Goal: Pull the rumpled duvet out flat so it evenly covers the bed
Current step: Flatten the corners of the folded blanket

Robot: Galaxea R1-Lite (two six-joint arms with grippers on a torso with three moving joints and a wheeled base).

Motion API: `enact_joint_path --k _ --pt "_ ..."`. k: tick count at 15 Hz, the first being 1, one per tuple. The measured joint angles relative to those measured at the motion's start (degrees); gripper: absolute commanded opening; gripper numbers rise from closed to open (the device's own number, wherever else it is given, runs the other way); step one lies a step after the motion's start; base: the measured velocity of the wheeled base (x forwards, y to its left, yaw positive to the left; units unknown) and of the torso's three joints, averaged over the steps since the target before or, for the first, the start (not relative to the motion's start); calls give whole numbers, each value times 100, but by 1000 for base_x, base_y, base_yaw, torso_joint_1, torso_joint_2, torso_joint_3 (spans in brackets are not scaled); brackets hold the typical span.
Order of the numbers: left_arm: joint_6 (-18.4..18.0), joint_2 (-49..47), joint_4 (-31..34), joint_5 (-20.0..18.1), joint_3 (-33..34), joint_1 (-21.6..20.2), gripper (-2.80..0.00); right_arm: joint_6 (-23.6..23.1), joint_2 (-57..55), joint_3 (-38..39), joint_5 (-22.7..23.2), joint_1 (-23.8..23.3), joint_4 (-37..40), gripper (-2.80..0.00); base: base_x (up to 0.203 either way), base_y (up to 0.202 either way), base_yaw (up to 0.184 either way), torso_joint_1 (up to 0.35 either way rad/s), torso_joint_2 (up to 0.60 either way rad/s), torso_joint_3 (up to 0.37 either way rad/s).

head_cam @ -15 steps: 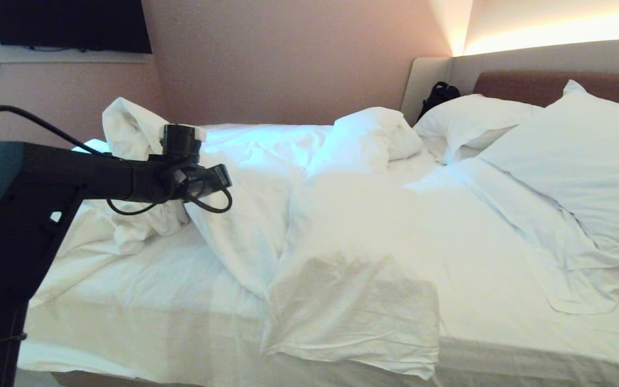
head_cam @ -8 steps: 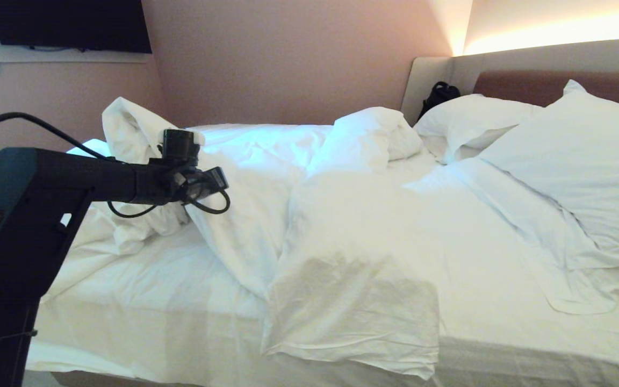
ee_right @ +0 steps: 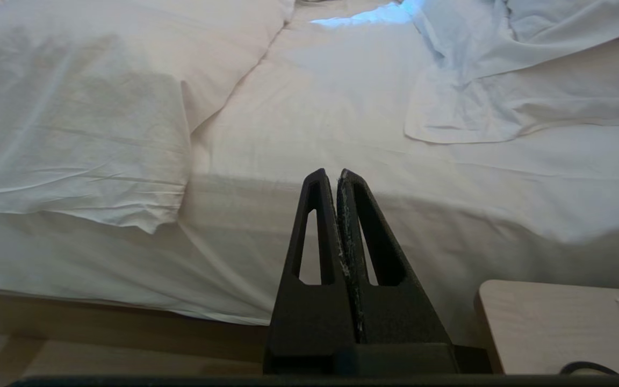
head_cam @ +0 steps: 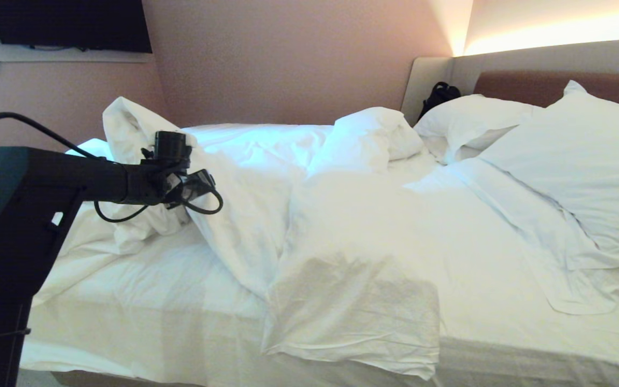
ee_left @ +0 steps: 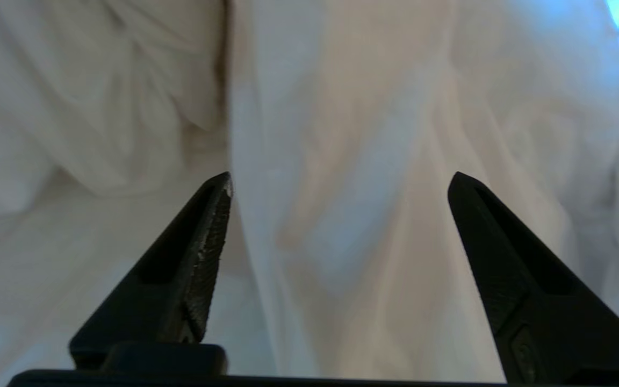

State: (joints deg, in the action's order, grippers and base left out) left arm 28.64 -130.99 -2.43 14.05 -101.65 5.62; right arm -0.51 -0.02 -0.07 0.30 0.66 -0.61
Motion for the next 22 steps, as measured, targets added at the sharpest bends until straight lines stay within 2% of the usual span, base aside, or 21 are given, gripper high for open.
enact_joint_path --k 5,10,18,22 --pt "16 31 -107 3 -124 -164 0 -1 0 -2 0 2 -1 -280 0 0 0 0 0 0" --pt "75 -466 -132 -36 -573 -256 0 0 0 -2 0 2 -1 -280 0 0 0 0 0 0" --pt "194 -996 -361 -75 -885 -294 0 0 0 0 0 2 1 -280 0 0 0 0 0 0" --pt "206 -1142 -367 -325 -974 -295 0 0 0 -2 2 2 1 -280 0 0 0 0 0 0"
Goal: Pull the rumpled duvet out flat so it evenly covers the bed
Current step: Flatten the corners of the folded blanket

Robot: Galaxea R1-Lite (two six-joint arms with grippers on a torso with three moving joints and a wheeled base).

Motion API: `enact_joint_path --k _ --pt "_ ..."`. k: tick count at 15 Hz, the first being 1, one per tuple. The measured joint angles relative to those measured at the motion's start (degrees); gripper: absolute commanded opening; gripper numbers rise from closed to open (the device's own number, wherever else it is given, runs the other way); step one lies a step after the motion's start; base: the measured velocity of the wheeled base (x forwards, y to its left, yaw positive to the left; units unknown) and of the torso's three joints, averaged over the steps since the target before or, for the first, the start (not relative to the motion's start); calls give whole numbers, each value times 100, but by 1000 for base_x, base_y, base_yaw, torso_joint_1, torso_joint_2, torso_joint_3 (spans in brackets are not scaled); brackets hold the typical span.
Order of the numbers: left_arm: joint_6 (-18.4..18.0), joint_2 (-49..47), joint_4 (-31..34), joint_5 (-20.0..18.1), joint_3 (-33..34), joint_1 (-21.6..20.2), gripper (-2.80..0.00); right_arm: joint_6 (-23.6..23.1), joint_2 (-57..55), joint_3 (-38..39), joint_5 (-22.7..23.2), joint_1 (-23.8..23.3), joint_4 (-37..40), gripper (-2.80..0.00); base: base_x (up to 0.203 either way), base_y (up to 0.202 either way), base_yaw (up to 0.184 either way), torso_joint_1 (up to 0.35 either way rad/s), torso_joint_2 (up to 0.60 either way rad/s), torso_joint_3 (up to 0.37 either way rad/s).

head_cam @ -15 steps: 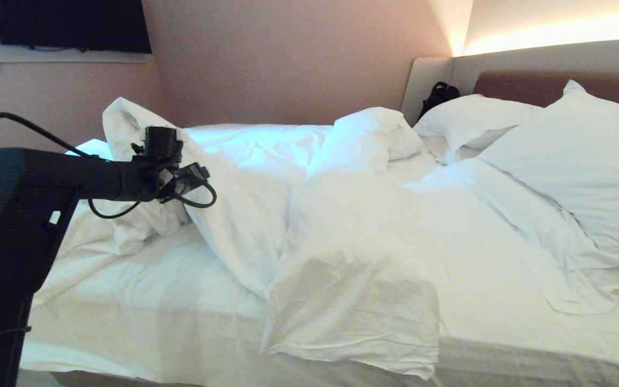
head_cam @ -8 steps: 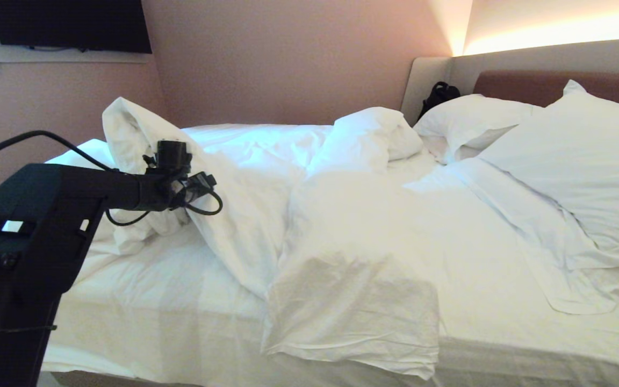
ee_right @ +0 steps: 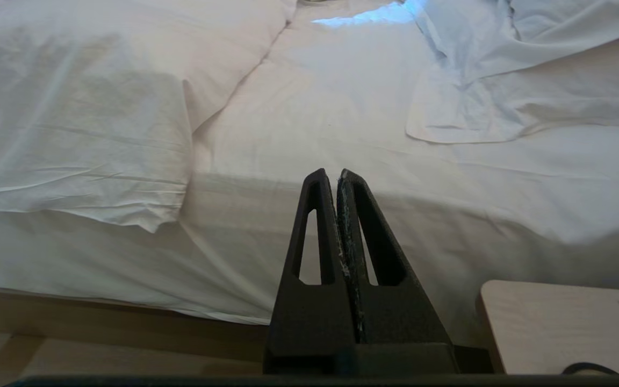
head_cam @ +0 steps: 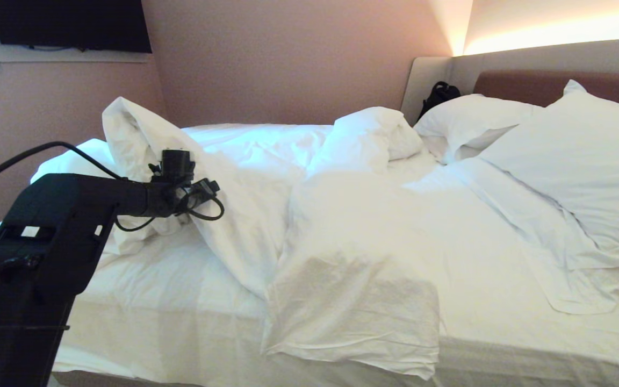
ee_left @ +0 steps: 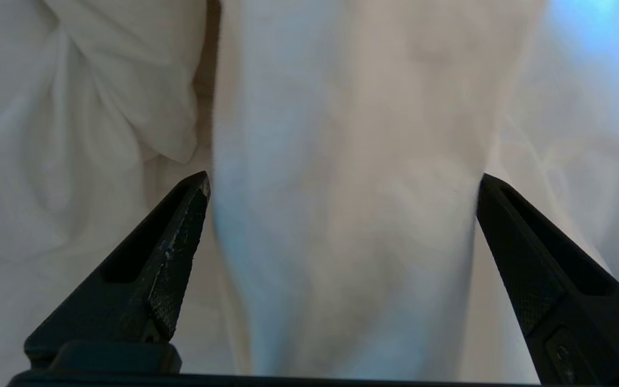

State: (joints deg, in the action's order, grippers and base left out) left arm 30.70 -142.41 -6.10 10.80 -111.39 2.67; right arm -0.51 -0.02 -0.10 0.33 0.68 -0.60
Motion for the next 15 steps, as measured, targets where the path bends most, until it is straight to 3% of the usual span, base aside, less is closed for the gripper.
enact_joint_path --k 3,4,15 --pt "20 -37 -1 -31 -5 7 0 2 0 0 0 0 0 -280 0 0 0 0 0 0" --pt "52 -40 4 -28 0 9 -280 0 0 0 -2 0 0 -280 0 0 0 0 0 0" --pt "149 83 8 -28 193 13 -280 2 0 2 -2 0 0 -280 0 0 0 0 0 0"
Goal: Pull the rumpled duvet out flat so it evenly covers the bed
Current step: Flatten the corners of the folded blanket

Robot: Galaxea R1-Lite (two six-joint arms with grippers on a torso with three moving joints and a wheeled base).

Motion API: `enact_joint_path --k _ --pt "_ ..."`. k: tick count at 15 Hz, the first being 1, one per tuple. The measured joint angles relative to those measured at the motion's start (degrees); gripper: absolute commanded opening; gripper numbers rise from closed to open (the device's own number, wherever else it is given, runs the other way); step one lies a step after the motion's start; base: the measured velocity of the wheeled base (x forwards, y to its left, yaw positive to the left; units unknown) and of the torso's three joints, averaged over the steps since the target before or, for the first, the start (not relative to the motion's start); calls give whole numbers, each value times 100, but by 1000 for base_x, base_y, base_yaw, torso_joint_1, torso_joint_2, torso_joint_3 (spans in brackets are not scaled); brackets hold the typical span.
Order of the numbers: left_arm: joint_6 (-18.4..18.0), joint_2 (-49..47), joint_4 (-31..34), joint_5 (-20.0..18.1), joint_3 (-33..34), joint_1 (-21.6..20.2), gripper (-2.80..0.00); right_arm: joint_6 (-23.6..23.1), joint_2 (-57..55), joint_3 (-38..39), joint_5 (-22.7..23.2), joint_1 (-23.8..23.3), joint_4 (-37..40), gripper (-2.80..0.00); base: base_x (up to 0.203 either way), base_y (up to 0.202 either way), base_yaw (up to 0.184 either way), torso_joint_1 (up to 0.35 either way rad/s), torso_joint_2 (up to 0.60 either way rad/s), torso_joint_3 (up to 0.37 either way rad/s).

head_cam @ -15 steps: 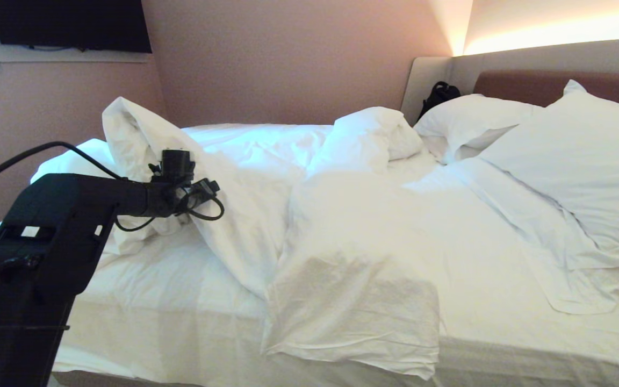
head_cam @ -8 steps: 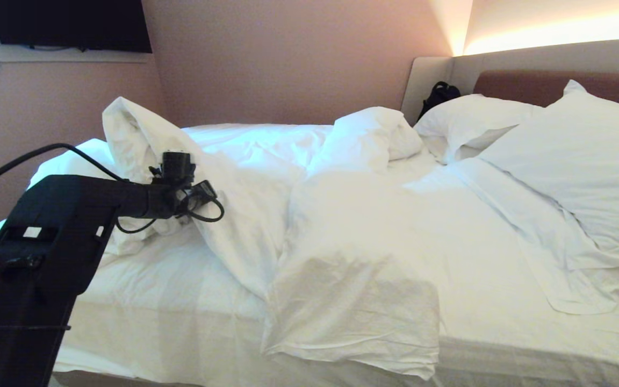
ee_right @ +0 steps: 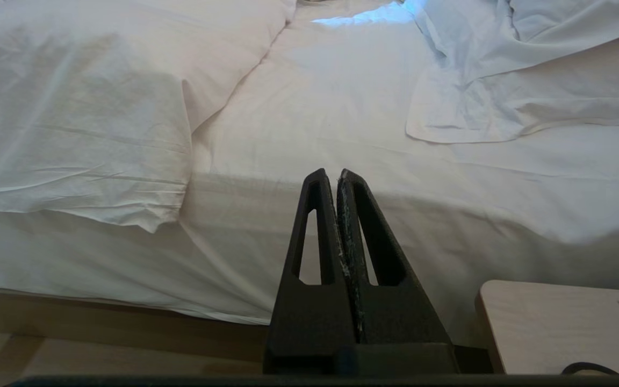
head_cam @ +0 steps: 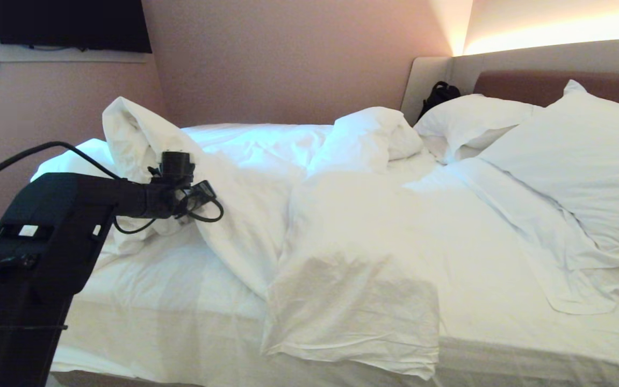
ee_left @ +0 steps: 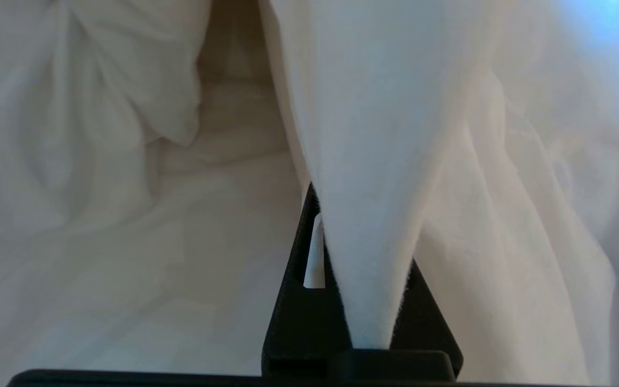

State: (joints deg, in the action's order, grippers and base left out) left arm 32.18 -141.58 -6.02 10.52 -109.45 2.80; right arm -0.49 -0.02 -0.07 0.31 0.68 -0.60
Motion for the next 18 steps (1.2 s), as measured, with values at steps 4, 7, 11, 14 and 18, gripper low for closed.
enact_joint_path --k 4,7,11,14,18 --pt "15 363 5 -5 360 22 -280 -2 0 0 -1 0 0 -280 0 0 0 0 0 0" --pt "17 777 55 -64 810 105 -280 1 0 0 0 0 1 -280 0 0 0 0 0 0" --pt "15 1561 114 -156 1818 515 -280 -2 0 0 -1 0 0 -280 0 0 0 0 0 0" --pt "14 2161 96 -145 2541 954 -280 -2 0 0 0 0 0 -280 0 0 0 0 0 0" --pt "-3 2867 44 -94 3310 1241 -280 -2 0 -2 -1 0 0 -280 0 0 0 0 0 0"
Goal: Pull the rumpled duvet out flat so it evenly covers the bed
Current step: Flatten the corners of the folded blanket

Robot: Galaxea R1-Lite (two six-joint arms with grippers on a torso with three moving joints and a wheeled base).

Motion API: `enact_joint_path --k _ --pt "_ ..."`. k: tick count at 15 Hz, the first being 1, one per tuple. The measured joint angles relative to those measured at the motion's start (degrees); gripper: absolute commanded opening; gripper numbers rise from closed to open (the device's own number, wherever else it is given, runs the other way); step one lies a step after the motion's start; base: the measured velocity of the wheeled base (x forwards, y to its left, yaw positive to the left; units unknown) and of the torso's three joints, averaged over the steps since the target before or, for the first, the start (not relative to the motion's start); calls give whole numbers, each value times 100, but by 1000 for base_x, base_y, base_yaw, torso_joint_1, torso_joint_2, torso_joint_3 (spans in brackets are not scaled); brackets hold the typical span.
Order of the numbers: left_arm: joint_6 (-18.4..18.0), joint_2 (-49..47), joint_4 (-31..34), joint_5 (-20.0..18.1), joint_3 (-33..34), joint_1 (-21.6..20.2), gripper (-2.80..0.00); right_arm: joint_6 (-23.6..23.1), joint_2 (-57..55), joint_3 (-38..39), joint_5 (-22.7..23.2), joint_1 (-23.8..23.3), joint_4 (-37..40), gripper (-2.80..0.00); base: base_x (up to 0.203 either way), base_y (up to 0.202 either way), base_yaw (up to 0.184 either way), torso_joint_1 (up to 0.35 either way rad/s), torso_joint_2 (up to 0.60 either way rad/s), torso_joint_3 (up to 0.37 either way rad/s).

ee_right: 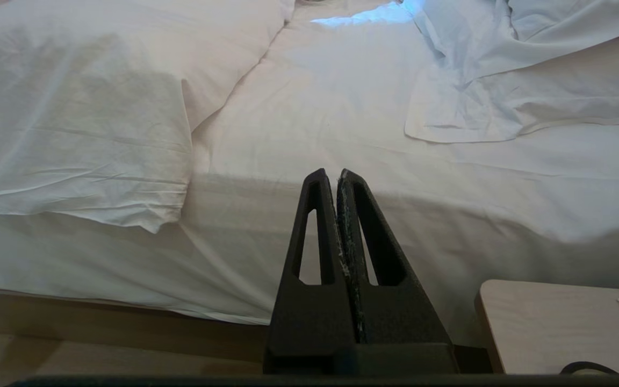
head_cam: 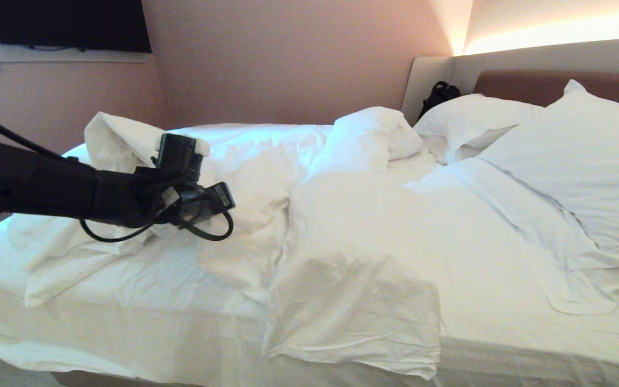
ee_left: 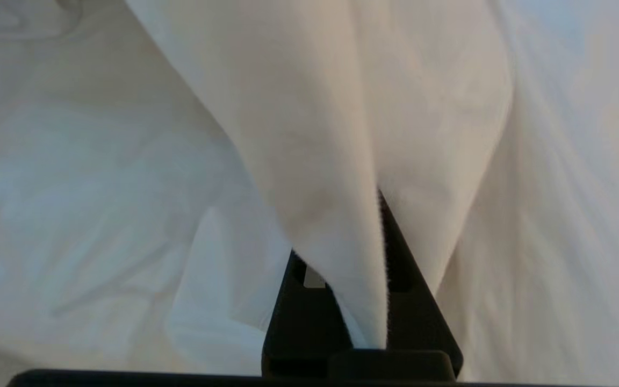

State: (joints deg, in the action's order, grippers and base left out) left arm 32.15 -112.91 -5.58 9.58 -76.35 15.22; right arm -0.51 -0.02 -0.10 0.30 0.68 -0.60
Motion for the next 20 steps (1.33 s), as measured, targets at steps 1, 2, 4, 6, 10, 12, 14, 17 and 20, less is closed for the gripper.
enact_joint_path --k 1,2,4,6,10,12,14,17,20 --pt "-11 174 2 4 162 21 -280 0 0 0 1 0 0 -280 0 0 0 0 0 0" --pt "-31 378 21 6 336 36 -280 0 0 0 2 0 2 -280 0 0 0 0 0 0" --pt "-118 824 51 6 738 51 -280 0 0 0 0 0 0 -280 0 0 0 0 0 0" --pt "-256 1309 66 4 1195 59 -280 2 0 0 0 0 0 -280 0 0 0 0 0 0" --pt "-514 2070 49 9 2073 59 -280 2 0 2 0 0 0 -280 0 0 0 0 0 0" --pt "-546 2336 35 17 2518 59 -280 0 0 2 0 0 0 -280 0 0 0 0 0 0" --pt "-548 2607 26 11 2903 121 -280 0 0 2 1 0 0 -280 0 0 0 0 0 0" --pt "-533 3074 80 12 3247 364 -280 0 0 2 0 0 2 -280 0 0 0 0 0 0" --pt "-529 3550 235 -19 3486 533 -280 0 0 2 0 0 0 -280 0 0 0 0 0 0"
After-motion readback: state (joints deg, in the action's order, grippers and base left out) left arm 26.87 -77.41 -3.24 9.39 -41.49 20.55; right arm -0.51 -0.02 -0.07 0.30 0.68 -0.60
